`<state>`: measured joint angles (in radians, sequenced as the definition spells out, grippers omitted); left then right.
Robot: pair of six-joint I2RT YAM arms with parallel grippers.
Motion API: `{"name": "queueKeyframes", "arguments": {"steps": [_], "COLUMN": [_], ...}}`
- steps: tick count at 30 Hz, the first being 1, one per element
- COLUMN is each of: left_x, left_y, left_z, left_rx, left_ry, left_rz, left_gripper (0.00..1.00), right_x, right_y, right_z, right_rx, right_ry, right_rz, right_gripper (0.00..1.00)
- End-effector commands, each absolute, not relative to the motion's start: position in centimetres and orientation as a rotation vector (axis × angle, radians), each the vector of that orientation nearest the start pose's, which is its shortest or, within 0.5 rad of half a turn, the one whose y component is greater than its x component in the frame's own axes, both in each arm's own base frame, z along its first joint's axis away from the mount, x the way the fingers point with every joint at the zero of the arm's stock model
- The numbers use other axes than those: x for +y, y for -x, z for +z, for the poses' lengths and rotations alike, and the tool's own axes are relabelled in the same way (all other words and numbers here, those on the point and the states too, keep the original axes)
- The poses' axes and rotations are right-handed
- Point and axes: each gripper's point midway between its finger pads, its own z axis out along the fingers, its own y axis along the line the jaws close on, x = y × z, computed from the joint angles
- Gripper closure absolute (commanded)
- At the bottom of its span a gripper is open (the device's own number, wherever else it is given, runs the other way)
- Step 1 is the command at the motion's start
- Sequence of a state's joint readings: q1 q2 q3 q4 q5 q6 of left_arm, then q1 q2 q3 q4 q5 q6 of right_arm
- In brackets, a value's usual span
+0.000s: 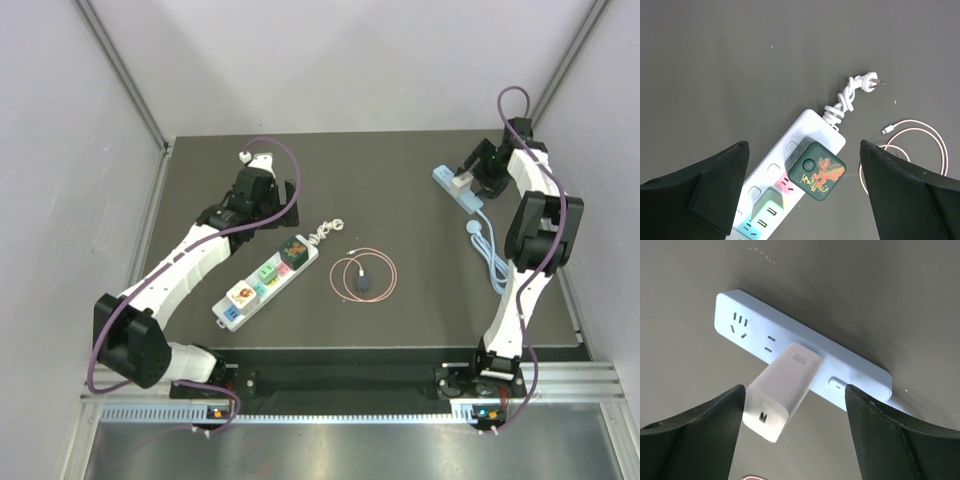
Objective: Insert the plug
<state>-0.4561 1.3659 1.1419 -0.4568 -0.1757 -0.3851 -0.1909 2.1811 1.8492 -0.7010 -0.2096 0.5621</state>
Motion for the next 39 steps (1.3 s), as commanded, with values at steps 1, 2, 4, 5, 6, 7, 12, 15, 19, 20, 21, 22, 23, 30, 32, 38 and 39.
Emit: {"name": "queueKeyframes", "arguments": {"steps": [1,2,4,5,6,7,12,15,19,20,21,22,23,30,32,38,39], "left_x": [-15.9,-15.9,-15.7,-15.7,-15.7,-15.8,-15.7,-15.8,-15.7,-15.7,-15.6,-15.6,-15.7,-15.8,-15.8,-15.9,-15.9], "left_y": [-35.6,-35.5,-35.6,-35.5,-35.5,-35.5,-35.5,-35.5,-35.6,-35.6,-35.6,-35.6,-35.6,-35.6,-35.6,-35.6,-35.6], "left_z": [20.8,20.8,20.8,20.7,20.8,20.7,20.8,20.8,20.7,20.8,20.7,20.8,20.7,20.5,20.5,20.5,20.5], "left_rx": [2.194,2.194,2.191,2.193,2.190,2.193,2.190,2.192,2.193,2.191,2.192,2.191,2.193,2.200,2.199,2.201,2.201], "left_ry": [0.002,0.002,0.008,0.008,0.007,0.005,0.008,0.006,0.005,0.008,0.008,0.008,0.007,0.005,0.003,0.003,0.004], "left_rz": [-0.290,-0.290,-0.281,-0.278,-0.280,-0.283,-0.280,-0.288,-0.278,-0.274,-0.274,-0.275,-0.276,-0.278,-0.277,-0.285,-0.284], "left_gripper": [0.04,0.04,0.04,0.04,0.04,0.04,0.05,0.05,0.05,0.05,0.05,0.05,0.05,0.05,0.05,0.05,0.05], "right_x": [-5.3,-5.3,-5.6,-5.7,-5.8,-5.8,-5.2,-4.4,-4.1,-4.0,-3.7,-3.6,-3.6,-5.2,-5.3,-5.2,-5.2], "right_y": [-52.6,-52.8,-53.4,-53.3,-53.5,-53.6,-52.9,-52.6,-52.5,-52.6,-52.7,-52.8,-52.8,-52.6,-52.3,-52.8,-52.9], "right_z": [13.7,14.1,15.3,15.7,16.2,16.7,19.1,19.4,20.0,19.8,19.7,19.3,18.3,10.6,9.6,11.5,11.9], "right_rx": [2.346,2.341,2.316,2.317,2.308,2.300,2.266,2.284,2.304,2.310,2.315,2.321,2.342,2.486,2.507,2.472,2.462], "right_ry": [-0.798,-0.781,-0.751,-0.738,-0.730,-0.713,-0.647,-0.602,-0.574,-0.572,-0.566,-0.566,-0.570,-0.632,-0.632,-0.612,-0.609], "right_rz": [0.368,0.364,0.356,0.345,0.338,0.335,0.297,0.269,0.202,0.199,0.201,0.197,0.191,0.054,0.043,0.060,0.066], "right_gripper": [0.20,0.19,0.19,0.18,0.18,0.18,0.60,0.96,1.00,1.00,1.00,1.00,1.00,1.00,1.00,1.00,1.00]}}
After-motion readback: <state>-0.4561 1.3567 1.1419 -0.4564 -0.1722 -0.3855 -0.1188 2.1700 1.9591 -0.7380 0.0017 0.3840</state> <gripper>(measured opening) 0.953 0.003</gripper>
